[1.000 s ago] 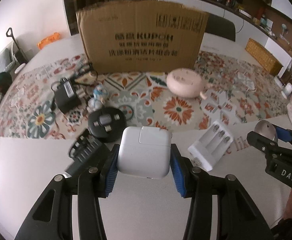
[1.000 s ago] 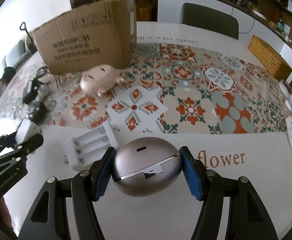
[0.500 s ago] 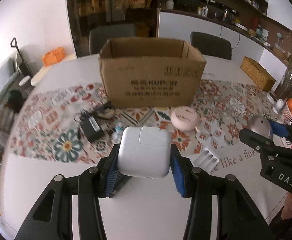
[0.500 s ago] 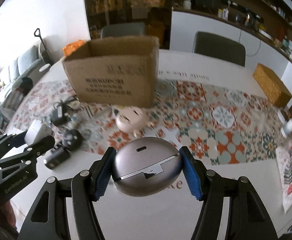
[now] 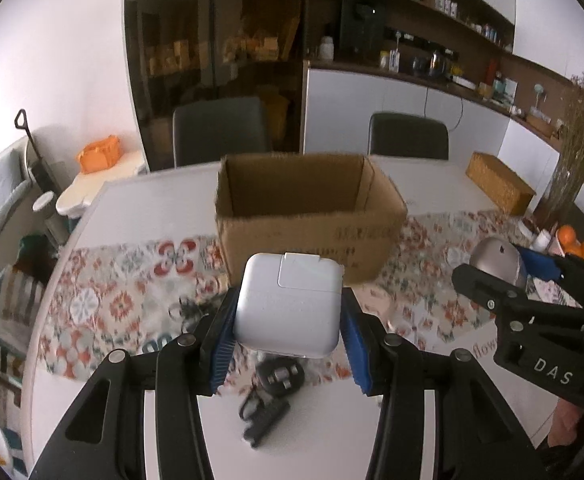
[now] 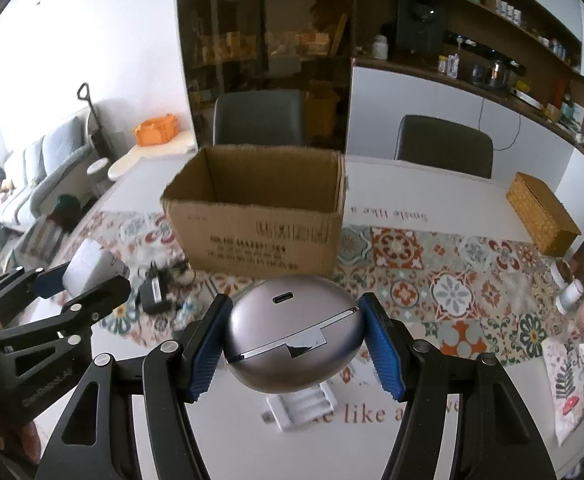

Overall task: Organize rigid objects
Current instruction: 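Lift and carry both held objects over the open cardboard box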

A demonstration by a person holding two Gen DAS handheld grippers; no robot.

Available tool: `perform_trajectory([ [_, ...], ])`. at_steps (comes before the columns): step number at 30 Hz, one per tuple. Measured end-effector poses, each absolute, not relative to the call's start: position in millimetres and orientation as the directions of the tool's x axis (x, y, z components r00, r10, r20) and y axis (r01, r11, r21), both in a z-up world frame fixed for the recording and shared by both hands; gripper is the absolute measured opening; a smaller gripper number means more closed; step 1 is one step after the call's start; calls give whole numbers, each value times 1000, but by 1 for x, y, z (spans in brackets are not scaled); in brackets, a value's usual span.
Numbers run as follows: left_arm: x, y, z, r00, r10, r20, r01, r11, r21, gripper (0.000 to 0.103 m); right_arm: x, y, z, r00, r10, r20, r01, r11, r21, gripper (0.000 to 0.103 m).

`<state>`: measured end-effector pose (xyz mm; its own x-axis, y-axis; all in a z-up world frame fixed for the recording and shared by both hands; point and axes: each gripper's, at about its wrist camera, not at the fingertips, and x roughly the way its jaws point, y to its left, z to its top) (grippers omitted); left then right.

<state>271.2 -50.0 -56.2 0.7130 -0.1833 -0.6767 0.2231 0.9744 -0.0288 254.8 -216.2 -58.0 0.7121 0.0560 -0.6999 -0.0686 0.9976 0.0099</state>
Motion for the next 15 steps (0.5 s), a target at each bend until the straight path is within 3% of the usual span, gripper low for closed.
perform_trajectory([
  [15,324,-52,-19,745,-156,-648,207,978,2,48,309,-211,-20,744,92,-662,-90,995,38,64],
])
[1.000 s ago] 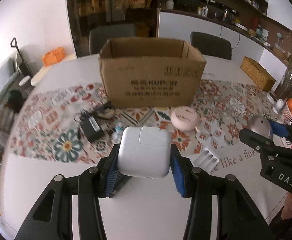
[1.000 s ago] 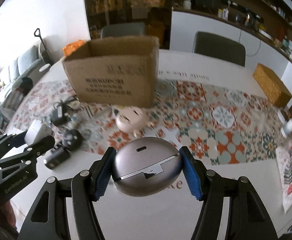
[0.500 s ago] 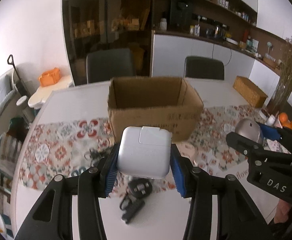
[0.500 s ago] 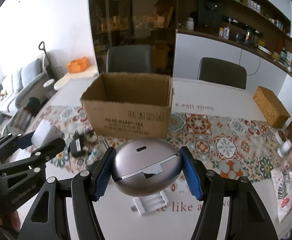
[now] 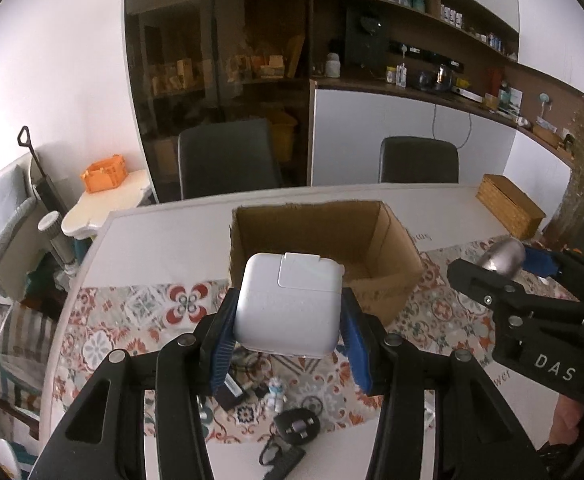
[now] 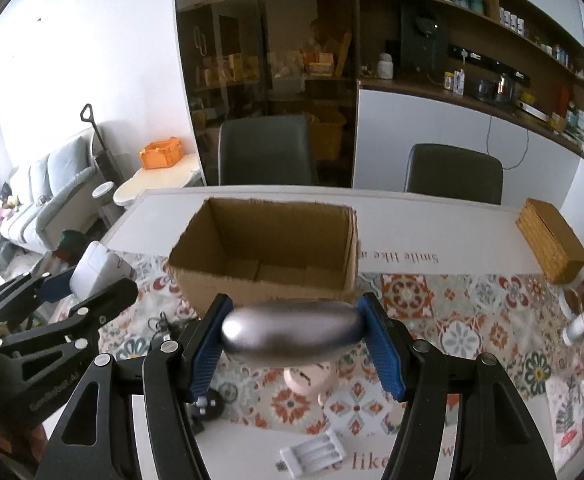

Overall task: Organize rigid objects
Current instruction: 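Lift and carry both held objects over the open cardboard box, then open left gripper dropping adapter into box while right gripper releases silver device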

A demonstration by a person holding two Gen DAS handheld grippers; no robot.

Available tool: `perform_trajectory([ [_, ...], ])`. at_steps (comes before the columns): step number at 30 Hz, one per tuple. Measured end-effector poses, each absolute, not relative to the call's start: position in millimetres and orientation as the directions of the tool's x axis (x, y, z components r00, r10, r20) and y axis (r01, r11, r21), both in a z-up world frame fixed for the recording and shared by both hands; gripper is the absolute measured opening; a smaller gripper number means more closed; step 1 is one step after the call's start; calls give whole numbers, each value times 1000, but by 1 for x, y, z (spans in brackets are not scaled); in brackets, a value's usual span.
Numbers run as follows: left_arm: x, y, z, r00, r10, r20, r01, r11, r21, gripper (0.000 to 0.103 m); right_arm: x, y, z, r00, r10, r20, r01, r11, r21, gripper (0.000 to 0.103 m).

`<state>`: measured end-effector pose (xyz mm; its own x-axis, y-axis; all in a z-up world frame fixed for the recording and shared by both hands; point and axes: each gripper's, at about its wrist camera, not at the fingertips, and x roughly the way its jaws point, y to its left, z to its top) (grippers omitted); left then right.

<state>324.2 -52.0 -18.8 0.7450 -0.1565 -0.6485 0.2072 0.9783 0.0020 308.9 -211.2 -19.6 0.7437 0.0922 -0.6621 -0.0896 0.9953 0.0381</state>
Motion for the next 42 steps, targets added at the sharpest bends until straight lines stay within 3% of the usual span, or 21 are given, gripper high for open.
perform_trajectory([
  [15,394,-55,-9,740,-124,-661,179,984,16,48,390,-210,-9,694,140,-706,-116,990,83,64],
  [34,463,-62,-47,655,-94,-750,190,981,43,49,466,-210,-54,576,113,-810,-90,993,75,64],
  [42,464,-57,-41,669,-67,-740,161,985,56,66,474,-206,-60,548,110,-829,-91,993,71,64],
])
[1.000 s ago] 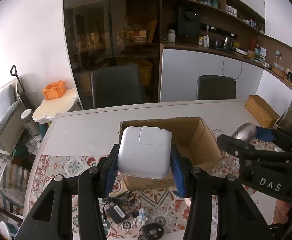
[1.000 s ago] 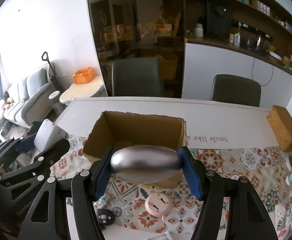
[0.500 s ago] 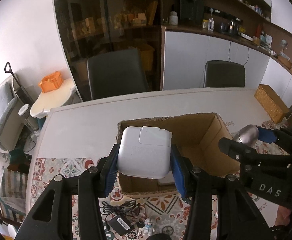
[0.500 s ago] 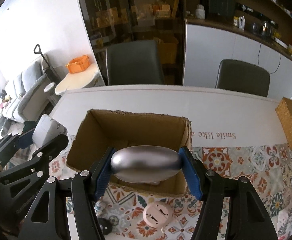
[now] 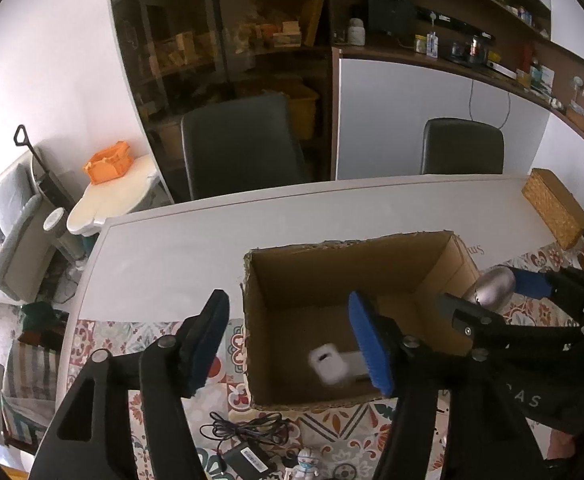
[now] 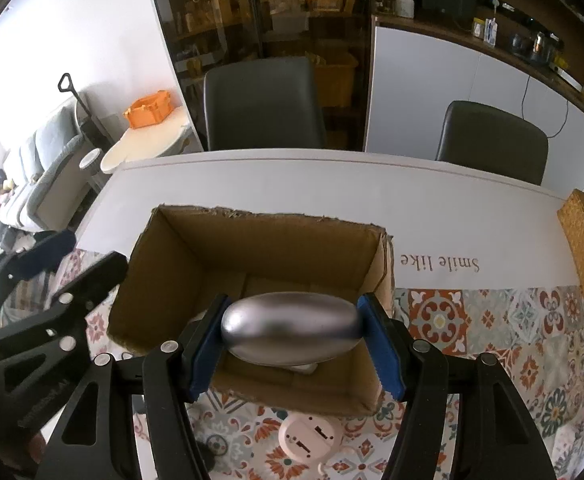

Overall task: Organize rigid objects
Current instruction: 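Open left gripper dropping adapter into box while right gripper releases silver device, then withdraw both grippers from the box back toward the remaining items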

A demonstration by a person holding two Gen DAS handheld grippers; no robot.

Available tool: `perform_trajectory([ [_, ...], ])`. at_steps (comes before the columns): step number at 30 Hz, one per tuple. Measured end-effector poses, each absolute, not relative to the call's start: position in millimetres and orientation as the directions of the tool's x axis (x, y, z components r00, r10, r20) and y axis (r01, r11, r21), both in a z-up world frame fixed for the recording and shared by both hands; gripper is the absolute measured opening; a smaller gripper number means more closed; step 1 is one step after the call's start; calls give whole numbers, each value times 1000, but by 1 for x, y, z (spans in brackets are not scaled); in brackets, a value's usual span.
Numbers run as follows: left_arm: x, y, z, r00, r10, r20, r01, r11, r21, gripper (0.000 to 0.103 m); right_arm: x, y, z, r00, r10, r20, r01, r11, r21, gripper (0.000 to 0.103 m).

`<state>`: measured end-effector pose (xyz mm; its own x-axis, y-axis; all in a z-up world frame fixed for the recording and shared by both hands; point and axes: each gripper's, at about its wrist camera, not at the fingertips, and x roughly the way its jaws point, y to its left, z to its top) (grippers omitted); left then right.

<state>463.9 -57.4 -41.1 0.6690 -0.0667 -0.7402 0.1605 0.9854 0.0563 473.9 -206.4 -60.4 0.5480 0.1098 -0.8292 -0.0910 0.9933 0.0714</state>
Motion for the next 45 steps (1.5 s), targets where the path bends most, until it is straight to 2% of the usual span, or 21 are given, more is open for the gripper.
perform_trajectory([
  [11,436,-48,-39,618,-88,-782,151,988,9,73,456,-209,-57,557,51,-829,-45,999,31,66],
  [14,420,-46,-38,610,-103,-786,158,987,-6,75,442,-212,-52,570,28,-821,-41,999,6,73],
  [19,391,-44,-35,612,-113,-782,154,988,-22,77,417,-221,-49,562,24,-827,-12,1000,21,75],
  [27,348,-40,-35,631,-66,-773,142,989,31,87,369,-229,-59,464,147,-874,-36,988,147,75],
  [41,293,-30,-49,611,-10,-792,74,996,44,96,296,-227,-58,499,92,-861,-54,996,76,75],
  [45,278,-26,-55,605,9,-796,43,998,44,97,283,-225,-58,517,83,-852,-65,996,58,80],
])
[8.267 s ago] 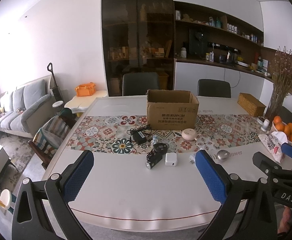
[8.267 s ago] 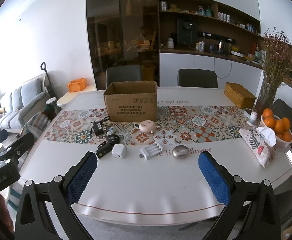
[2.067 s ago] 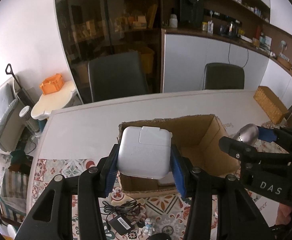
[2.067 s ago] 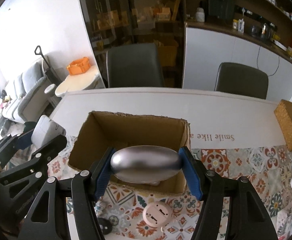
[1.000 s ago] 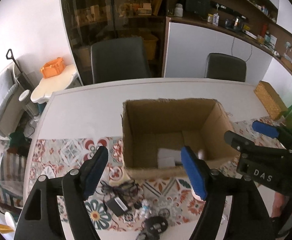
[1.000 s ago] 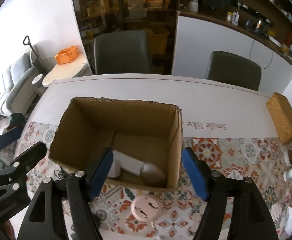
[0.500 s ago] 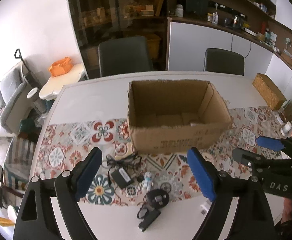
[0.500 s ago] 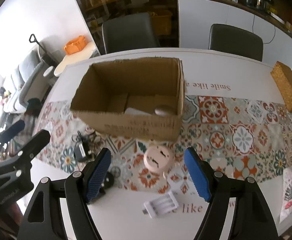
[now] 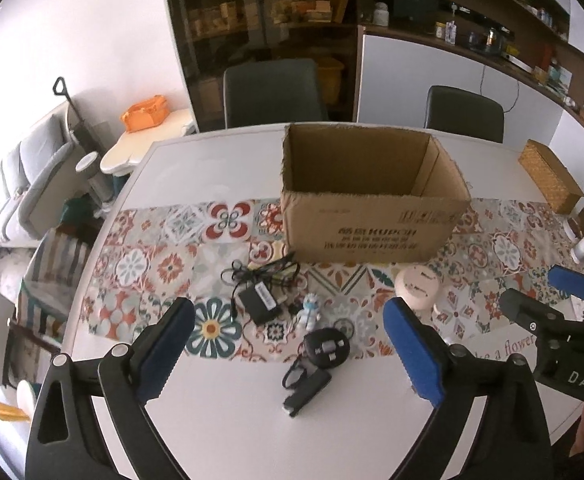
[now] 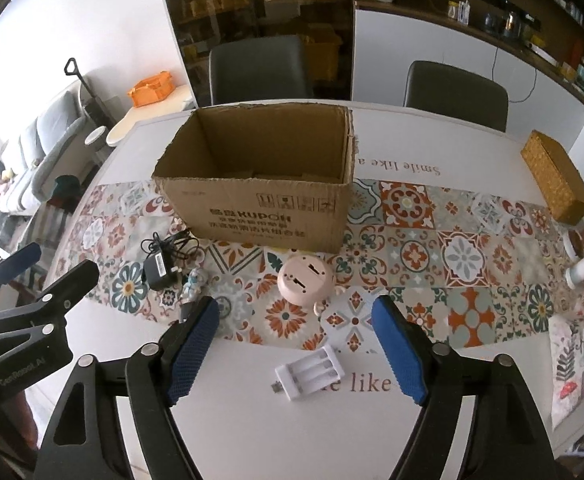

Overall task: Organize rigid objects
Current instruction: 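Withdraw both grippers from the box back toward the remaining items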

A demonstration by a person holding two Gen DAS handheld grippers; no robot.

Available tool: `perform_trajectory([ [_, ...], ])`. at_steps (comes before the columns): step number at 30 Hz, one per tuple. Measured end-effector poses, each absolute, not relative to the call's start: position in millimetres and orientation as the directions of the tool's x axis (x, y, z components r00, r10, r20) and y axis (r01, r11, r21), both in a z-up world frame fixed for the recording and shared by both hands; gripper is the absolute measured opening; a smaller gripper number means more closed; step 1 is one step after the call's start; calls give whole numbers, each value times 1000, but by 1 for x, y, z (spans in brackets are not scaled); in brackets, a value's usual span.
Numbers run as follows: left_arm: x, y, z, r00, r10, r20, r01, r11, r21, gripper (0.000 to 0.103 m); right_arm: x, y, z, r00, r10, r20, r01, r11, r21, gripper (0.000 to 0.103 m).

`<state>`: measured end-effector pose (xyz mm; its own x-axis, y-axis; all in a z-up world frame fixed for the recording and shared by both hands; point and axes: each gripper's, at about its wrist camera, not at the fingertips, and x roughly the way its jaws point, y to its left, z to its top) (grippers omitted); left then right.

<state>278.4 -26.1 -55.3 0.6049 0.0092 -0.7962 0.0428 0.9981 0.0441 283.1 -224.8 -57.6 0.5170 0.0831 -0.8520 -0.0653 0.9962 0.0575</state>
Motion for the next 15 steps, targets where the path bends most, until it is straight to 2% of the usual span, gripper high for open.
perform_trajectory([
  [15,257,-25,-102,512,47,-858,-30,999,37,97,268,-217,-109,404,99,-910,-123,991,54,89],
])
